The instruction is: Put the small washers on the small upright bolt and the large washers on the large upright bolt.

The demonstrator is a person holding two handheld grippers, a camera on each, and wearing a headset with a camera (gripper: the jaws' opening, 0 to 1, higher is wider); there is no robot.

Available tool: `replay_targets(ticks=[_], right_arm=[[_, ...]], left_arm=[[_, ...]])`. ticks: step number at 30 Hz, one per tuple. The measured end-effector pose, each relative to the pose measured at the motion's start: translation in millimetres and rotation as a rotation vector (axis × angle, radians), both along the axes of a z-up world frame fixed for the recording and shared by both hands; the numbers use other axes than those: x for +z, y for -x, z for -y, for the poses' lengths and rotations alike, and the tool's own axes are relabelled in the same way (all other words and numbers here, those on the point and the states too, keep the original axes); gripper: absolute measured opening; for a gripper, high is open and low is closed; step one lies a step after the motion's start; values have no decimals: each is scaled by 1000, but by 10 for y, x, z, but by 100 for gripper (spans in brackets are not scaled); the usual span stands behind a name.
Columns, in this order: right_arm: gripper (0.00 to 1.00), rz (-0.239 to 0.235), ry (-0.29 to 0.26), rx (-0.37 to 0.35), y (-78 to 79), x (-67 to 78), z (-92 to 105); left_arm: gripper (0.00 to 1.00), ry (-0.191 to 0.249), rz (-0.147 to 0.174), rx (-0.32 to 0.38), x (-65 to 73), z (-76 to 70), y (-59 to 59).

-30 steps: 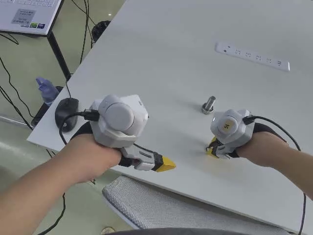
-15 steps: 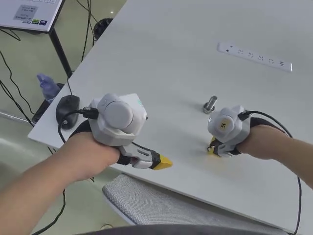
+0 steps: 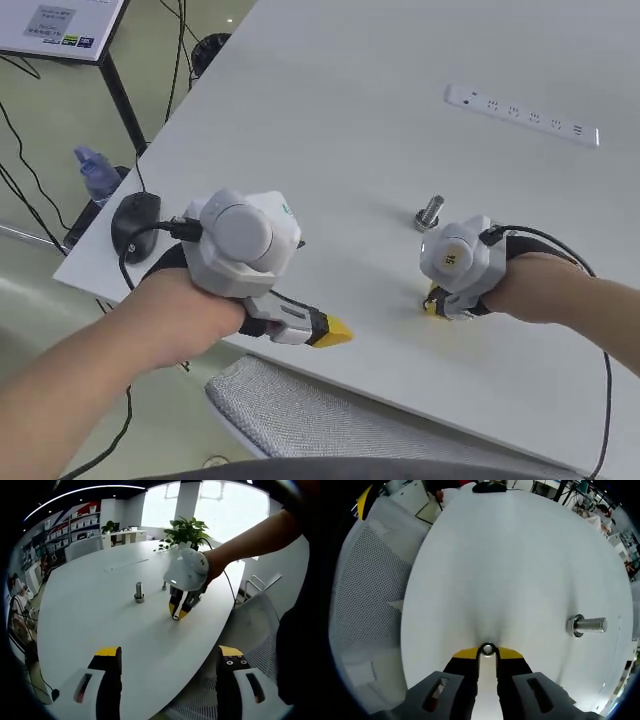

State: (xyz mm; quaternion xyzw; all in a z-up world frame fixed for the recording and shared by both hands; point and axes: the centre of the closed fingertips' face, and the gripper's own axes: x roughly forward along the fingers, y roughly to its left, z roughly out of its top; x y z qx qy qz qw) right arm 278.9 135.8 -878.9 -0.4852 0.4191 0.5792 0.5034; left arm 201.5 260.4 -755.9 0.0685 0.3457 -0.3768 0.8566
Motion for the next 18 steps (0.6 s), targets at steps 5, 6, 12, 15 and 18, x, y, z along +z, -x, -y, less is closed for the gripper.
replay_targets(ticks=[5,6,12,15,18], right_arm=[[12,-9,-26,-37,-5,-3,3],[12,-18,-38,-53,-6,1,5],[12,-4,-48,-94,-49,16,21],[12,-15,-41,-116,-62,38,55],[12,-12,-42,-133,-137,68,110]], left_arm=[[76,-2,1,-1,11,2,-31],[76,-3,3,0,17,-2,-41],[77,-5,14,13,17,-22,-89],[78,-4,13,13,10,-23,-88],[79,0,7,12,1,-18,-85]])
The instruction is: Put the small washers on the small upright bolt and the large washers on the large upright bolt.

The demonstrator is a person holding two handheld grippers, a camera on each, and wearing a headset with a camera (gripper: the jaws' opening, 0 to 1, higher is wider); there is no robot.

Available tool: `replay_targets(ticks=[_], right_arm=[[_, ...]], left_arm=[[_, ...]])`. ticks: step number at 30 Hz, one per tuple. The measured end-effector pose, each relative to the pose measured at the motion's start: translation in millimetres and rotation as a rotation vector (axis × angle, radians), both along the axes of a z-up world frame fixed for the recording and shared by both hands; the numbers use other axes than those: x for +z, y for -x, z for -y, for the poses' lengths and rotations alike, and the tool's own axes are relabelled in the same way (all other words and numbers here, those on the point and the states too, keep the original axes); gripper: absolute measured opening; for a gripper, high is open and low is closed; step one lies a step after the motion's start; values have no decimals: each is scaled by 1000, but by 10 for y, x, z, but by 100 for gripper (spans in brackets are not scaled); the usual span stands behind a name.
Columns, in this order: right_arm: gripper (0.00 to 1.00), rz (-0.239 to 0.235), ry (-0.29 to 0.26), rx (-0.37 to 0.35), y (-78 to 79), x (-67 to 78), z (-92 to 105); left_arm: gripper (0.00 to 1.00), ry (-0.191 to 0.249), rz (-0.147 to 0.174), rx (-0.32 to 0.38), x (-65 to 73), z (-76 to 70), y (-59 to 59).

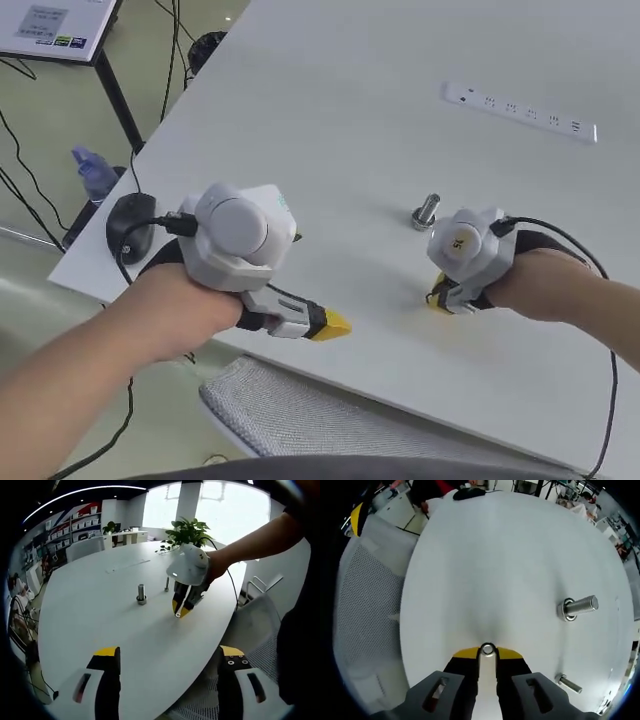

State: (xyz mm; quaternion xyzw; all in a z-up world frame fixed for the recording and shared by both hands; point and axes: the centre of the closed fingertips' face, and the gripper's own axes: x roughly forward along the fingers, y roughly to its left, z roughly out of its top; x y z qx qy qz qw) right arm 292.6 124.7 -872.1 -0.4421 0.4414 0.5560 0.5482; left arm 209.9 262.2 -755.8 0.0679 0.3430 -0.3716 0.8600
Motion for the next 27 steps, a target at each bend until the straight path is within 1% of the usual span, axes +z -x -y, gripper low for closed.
replay_targets(ticks=[1,3,4,9,13,15,17,19,20,21,22,24,27], right_arm=[[12,-7,-4,-18,-11,28,23],[12,-15,-12,-42,-22,59,44],[12,-24,-17,-67,-19,94,71],[12,-36,-20,-117,-44,164,243],[12,-38,-17,-144,-64,231,410],[12,-31,-18,-162,-97,274,489],[12,-36,-25,-185,-122,308,556],[12,-29,-24,-201,-162,332,635],[12,-28,-26,-209,-177,342,663],[12,-28,-29,-219,-195,355,703],[12,-26,-30,-224,-208,362,729],[12,-25,-29,-235,-233,372,789],[12,-27,-25,-245,-257,386,894]], left_arm=[[80,-4,6,0,5,-7,-11],[81,5,10,3,16,1,-24],[81,8,10,5,16,4,-32],[82,1,11,1,4,19,-60],[84,7,22,4,26,26,-98],[84,8,24,3,29,24,-115],[84,3,21,3,23,16,-125],[84,1,20,7,21,9,-136],[84,-2,22,7,27,7,-141],[83,5,39,9,64,15,-164],[84,15,44,12,89,25,-174],[85,24,44,16,109,40,-187],[85,13,58,7,115,51,-201]])
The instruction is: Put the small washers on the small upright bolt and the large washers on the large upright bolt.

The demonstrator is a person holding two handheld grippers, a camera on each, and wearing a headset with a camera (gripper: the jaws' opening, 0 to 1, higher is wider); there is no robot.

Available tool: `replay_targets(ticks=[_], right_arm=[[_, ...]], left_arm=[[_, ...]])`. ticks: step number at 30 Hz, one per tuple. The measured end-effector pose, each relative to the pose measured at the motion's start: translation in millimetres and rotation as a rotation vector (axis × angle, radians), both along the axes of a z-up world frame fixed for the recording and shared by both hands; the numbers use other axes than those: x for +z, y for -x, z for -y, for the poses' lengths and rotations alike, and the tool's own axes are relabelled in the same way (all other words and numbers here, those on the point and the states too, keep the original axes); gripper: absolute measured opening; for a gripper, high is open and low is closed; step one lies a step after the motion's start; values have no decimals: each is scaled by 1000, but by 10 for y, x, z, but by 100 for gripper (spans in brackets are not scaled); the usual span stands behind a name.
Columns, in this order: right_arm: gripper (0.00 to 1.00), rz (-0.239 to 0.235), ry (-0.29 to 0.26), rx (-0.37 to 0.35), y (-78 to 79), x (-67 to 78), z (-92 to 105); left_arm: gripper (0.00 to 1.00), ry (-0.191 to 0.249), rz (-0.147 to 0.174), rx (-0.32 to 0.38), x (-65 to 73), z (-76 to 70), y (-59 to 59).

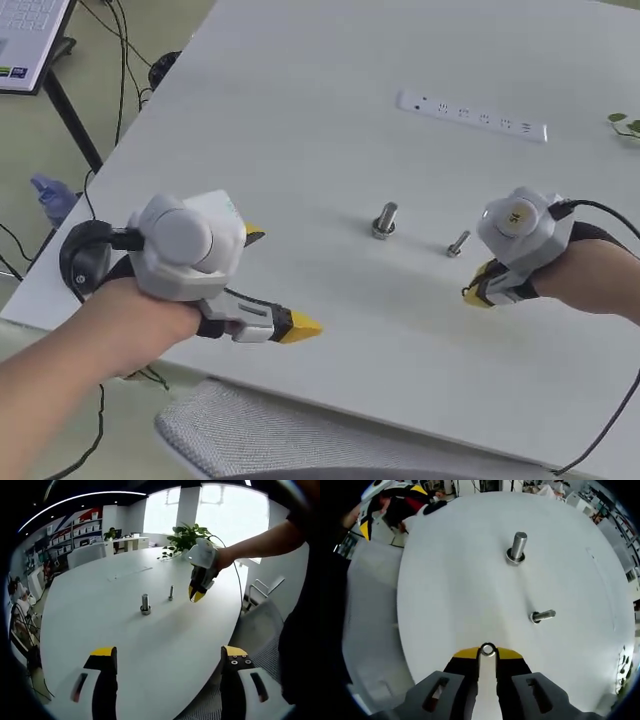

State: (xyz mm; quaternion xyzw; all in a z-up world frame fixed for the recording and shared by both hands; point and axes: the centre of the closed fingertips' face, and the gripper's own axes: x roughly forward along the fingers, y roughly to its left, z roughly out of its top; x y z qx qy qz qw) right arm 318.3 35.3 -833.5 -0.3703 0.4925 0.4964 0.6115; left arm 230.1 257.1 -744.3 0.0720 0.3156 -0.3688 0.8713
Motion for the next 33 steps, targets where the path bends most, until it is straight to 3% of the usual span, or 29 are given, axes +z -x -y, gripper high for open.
replay_targets(ticks=[7,18,33], right_arm=[[12,5,-1,-24,-109,-4,113],[12,46,-4,-18,-405,111,-21],[12,103,-25,-7,-795,312,-211]], left_arm=[[88,5,11,9,-6,-6,-28],[92,5,-20,1,-76,-13,-11],[95,15,-22,0,-106,-28,-33]])
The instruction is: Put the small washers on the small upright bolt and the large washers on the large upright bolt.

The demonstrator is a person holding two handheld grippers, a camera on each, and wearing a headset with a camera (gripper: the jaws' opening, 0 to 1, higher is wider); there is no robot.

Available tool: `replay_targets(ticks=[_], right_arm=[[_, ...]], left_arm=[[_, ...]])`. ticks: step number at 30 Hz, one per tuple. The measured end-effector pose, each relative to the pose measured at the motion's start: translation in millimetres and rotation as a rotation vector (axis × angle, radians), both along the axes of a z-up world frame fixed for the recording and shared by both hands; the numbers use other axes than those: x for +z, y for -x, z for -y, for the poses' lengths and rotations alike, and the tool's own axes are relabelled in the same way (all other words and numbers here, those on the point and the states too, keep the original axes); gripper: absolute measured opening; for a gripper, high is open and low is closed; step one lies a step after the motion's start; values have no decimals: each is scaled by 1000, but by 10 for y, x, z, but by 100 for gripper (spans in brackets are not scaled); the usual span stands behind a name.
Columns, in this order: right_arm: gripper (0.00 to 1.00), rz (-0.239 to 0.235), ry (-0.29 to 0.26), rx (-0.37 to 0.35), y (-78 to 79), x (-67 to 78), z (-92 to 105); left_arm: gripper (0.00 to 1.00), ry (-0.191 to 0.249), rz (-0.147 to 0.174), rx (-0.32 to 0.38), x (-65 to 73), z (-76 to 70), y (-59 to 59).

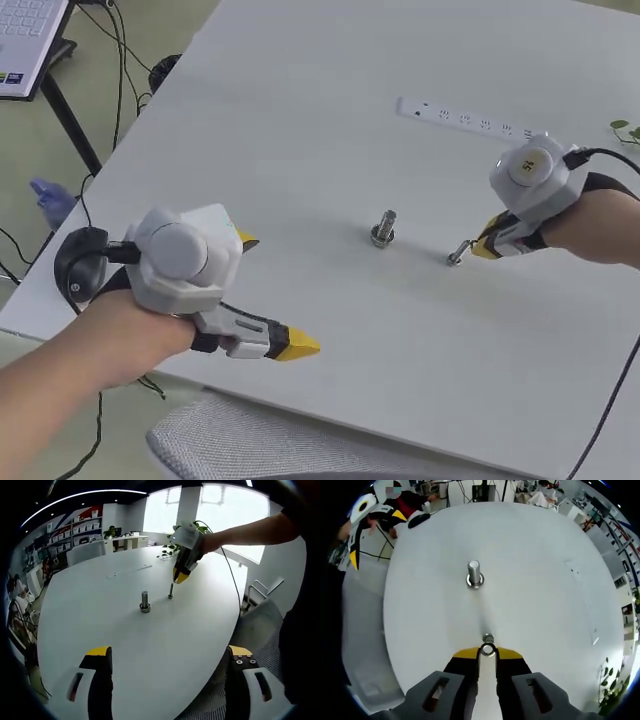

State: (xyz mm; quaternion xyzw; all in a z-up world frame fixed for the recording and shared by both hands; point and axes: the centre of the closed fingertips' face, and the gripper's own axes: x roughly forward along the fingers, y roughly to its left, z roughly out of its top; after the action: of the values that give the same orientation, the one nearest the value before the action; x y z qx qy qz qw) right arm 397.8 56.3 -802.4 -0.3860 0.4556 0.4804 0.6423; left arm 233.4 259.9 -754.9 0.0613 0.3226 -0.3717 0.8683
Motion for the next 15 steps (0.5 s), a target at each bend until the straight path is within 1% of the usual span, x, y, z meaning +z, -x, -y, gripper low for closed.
replay_targets(ticks=[3,7,11,13,15], right_arm=[[12,3,0,2,-53,-3,-31],[12,-7,9,9,-48,-47,-42],[12,-17,6,7,-41,-69,-40],[12,-15,3,7,-46,-80,-44],[12,-19,6,4,-56,-97,-37]], left_arm=[[99,0,6,12,-5,-9,-18],[98,-6,0,8,-21,-10,-13],[99,2,-6,14,-27,-9,-28],[100,-5,-17,20,-50,-20,-26],[100,-7,-22,14,-66,-16,-20]])
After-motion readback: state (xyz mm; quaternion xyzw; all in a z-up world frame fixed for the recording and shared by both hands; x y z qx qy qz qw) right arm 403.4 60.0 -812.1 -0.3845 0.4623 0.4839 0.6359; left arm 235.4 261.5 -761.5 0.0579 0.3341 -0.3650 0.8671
